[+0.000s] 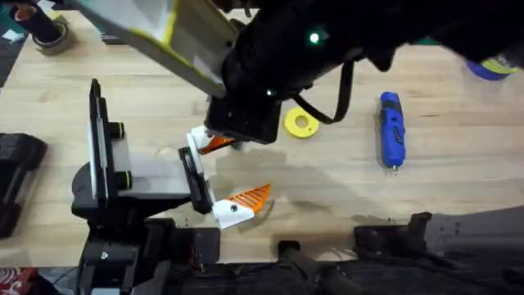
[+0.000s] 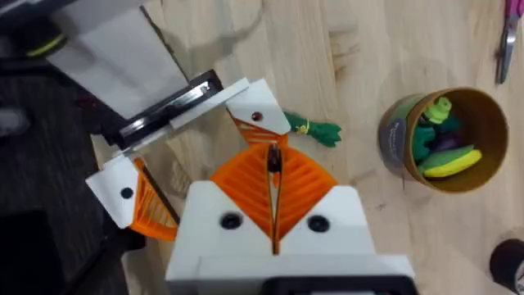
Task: Pick up the gripper from the table and insert it into the empty holder that is missing its gripper. Then pick up a screw, insert it into the mounting hole, and use the screwdriver to tighten it. Finally, clean up the table by picking up the vegetable and placing it into the bucket.
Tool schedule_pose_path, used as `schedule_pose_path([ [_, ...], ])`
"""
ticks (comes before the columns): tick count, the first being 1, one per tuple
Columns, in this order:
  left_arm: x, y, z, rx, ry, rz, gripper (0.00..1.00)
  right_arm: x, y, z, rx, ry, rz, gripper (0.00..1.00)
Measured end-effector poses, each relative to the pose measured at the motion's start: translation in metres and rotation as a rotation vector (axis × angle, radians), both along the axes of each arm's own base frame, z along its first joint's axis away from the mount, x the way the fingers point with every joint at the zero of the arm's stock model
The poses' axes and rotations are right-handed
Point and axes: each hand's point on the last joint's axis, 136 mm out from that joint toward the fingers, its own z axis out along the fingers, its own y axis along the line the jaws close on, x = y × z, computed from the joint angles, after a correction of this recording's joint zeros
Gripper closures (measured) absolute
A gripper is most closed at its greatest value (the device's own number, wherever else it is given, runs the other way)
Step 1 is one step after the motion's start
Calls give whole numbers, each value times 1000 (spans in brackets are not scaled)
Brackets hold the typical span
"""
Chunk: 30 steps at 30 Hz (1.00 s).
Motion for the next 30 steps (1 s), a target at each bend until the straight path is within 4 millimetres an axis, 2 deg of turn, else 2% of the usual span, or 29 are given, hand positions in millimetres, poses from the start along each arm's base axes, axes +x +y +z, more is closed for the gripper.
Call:
schedule_pose_path([
  [12,0,0,0,0,0,0,15,-3,-3,-2,-47,-53,125,996],
  [22,0,0,0,0,0,0,15,-1,-1,-2,-47,-73,155,996],
  [30,0,0,0,0,0,0,16,3,7,-15,-71,-60,160,996],
])
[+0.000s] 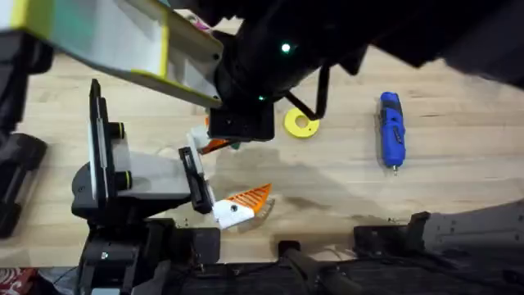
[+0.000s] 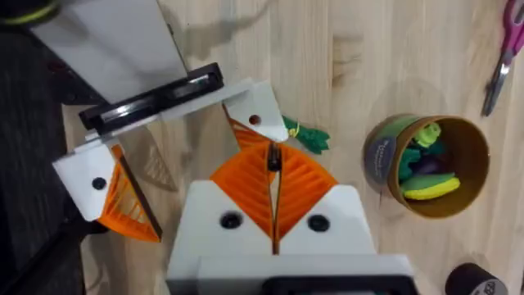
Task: Pick up the gripper from the table and insert it into the empty holder that is missing its gripper. Then pick up a screw, insert it into the mounting hole, and use the screwdriver to tighten it. Finally, clean up the table by picking up the vegetable and placing it into the bucket.
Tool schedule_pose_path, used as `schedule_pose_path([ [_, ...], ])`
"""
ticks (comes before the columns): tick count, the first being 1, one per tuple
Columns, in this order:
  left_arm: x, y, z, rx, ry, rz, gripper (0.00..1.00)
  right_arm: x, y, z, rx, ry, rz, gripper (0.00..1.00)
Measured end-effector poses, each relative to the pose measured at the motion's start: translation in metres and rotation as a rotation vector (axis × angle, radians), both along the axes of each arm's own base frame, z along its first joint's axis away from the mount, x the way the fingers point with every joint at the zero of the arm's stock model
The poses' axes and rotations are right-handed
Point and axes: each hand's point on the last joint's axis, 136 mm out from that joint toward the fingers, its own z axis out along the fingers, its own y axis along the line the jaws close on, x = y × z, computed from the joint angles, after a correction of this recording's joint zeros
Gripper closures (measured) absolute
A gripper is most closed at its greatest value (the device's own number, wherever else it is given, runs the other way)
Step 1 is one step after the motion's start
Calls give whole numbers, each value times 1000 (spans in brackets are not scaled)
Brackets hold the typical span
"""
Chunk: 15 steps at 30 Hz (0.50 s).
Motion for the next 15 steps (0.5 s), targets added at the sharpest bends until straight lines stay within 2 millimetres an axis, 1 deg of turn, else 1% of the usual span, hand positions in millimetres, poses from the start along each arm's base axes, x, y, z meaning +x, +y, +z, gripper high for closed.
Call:
schedule_pose_path([
  [5,0,0,0,0,0,0,15,0,5,-7,-9,15,5,996],
  [15,0,0,0,0,0,0,16,-2,11,-14,-6,42,18,996],
])
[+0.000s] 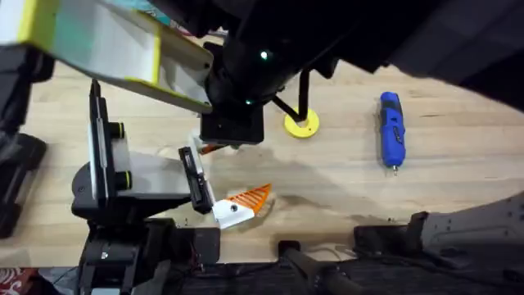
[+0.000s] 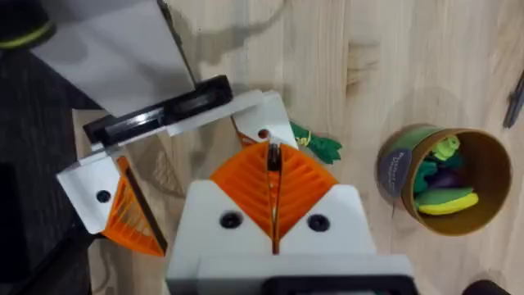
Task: Pick up the gripper from the table and insert it into the empty holder that is missing its gripper. Then pick up a screw, insert it into the mounting hole, and use the screwdriver to tighten it. Finally, clean up the table by picking up the vegetable and placing it into the bucket.
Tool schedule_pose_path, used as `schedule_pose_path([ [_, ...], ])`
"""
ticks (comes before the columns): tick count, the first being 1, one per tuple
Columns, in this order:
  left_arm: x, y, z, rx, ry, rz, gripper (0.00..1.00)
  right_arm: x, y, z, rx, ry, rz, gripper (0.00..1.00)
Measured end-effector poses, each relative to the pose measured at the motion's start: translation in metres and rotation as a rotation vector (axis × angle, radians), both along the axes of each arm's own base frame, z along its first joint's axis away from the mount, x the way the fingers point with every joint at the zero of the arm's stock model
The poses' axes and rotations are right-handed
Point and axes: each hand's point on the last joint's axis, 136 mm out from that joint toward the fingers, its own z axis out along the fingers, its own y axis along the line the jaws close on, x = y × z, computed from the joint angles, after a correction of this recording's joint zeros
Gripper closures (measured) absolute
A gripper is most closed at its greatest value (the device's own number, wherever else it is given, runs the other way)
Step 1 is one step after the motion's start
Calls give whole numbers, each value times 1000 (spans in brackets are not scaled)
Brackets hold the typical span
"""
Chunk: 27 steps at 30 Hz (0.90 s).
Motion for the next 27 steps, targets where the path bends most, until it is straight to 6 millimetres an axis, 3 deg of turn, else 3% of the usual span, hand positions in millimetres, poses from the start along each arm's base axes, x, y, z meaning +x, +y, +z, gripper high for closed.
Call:
schedule_pose_path([
  [27,0,0,0,0,0,0,15,-9,0,-1,6,46,22,996],
])
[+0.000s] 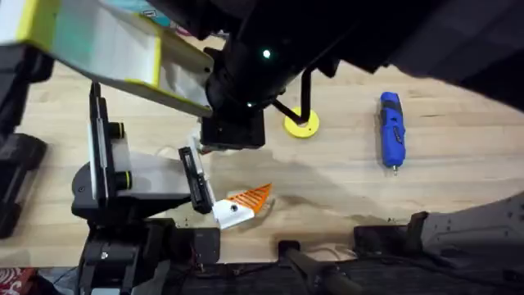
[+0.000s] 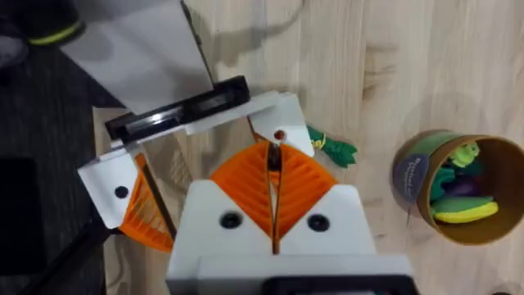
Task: Pick up the gripper from the table and insert it into the empty holder that is missing its gripper. Then pick up a screw, insert it into the mounting hole, and use the screwdriver to tighten it. Finally, clean up the table by picking up the vegetable and placing it into the bucket.
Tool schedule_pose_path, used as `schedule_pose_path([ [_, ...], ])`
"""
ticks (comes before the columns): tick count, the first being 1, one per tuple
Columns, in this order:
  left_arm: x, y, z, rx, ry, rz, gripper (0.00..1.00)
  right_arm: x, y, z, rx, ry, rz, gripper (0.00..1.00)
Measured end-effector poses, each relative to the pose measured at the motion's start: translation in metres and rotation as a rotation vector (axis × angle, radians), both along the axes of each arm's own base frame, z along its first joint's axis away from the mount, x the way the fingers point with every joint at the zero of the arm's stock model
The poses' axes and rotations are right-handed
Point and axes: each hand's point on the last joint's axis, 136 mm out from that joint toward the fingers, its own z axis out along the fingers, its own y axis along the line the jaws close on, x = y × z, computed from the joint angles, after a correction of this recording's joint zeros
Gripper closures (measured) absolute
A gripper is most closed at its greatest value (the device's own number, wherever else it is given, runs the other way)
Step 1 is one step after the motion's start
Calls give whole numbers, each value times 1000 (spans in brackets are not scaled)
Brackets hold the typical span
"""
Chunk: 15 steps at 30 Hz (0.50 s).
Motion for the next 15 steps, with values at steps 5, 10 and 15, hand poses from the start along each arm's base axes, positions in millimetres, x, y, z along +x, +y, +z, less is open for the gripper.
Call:
schedule_pose_path([
  [5,0,0,0,0,0,0,16,0,1,-1,0,3,1,996],
  [10,0,0,0,0,0,0,15,1,3,-8,-17,12,1,996],
  [15,0,0,0,0,0,0,15,2,4,-13,-28,16,0,996],
])
